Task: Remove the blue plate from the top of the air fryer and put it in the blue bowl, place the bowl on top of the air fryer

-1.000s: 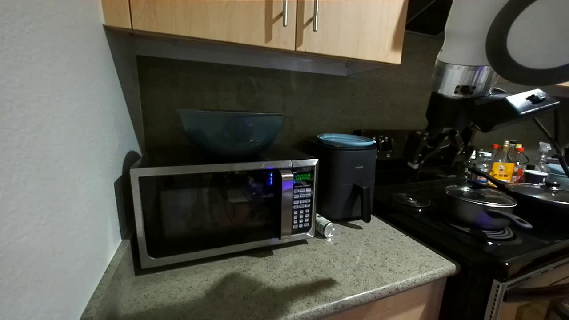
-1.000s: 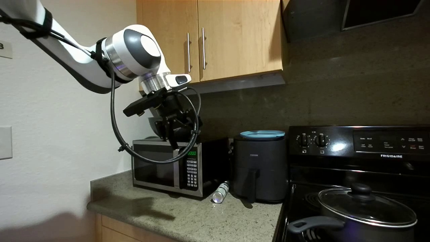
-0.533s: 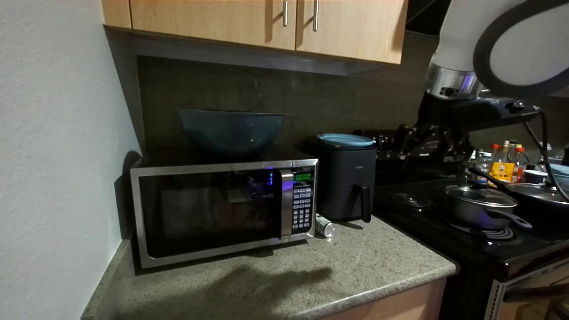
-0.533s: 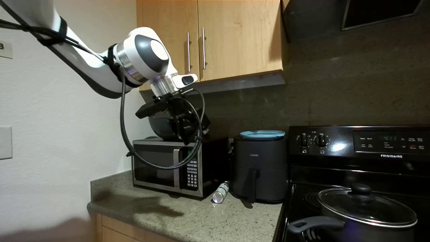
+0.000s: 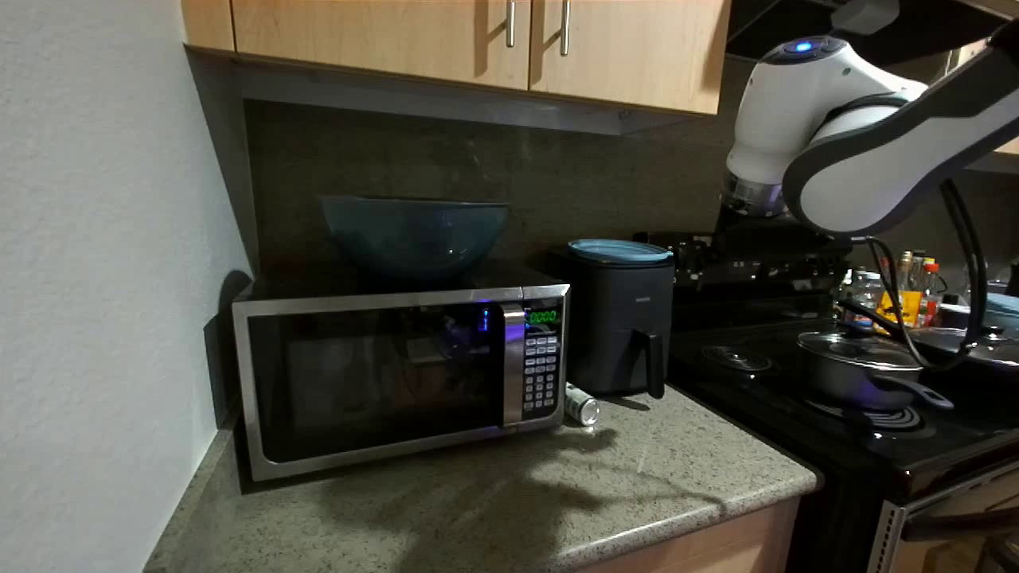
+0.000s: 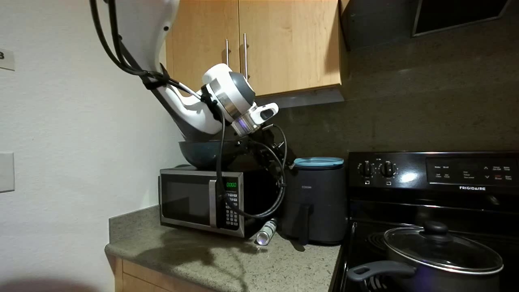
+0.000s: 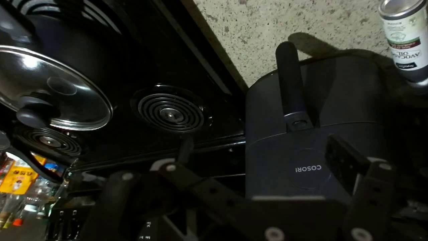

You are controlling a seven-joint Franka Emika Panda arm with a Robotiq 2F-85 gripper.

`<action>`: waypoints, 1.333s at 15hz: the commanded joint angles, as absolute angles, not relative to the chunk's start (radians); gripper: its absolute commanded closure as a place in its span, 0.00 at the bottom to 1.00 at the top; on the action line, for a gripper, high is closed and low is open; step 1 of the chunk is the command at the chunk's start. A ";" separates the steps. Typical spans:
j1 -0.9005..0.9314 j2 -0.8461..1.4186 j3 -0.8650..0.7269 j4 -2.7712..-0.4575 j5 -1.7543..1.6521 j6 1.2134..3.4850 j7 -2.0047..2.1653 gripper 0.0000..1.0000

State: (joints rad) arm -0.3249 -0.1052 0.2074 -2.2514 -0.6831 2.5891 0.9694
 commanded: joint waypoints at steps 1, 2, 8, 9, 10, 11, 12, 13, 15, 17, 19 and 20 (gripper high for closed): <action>-0.241 -0.090 0.125 -2.237 -0.692 2.583 0.975 0.00; -0.238 -0.085 0.124 -2.231 -0.691 2.583 0.975 0.00; -0.222 -0.048 0.124 -2.177 -0.669 2.581 1.019 0.00; -0.201 -0.026 0.107 -2.145 -0.664 2.590 1.039 0.00; -0.185 0.007 0.094 -2.095 -0.704 2.602 1.100 0.00; -0.168 0.032 0.080 -2.053 -0.724 2.604 1.134 0.00; -0.149 0.069 0.066 -1.999 -0.743 2.599 1.168 0.00; -0.131 0.104 0.049 -1.950 -0.761 2.594 1.196 0.00; -0.139 0.170 0.056 -1.858 -0.820 2.583 1.275 0.00; -0.123 0.238 0.036 -1.771 -0.881 2.555 1.344 0.00; -0.083 0.198 -0.013 -1.826 -0.822 2.589 1.282 0.00; -0.082 0.222 -0.017 -1.802 -0.825 2.590 1.290 0.00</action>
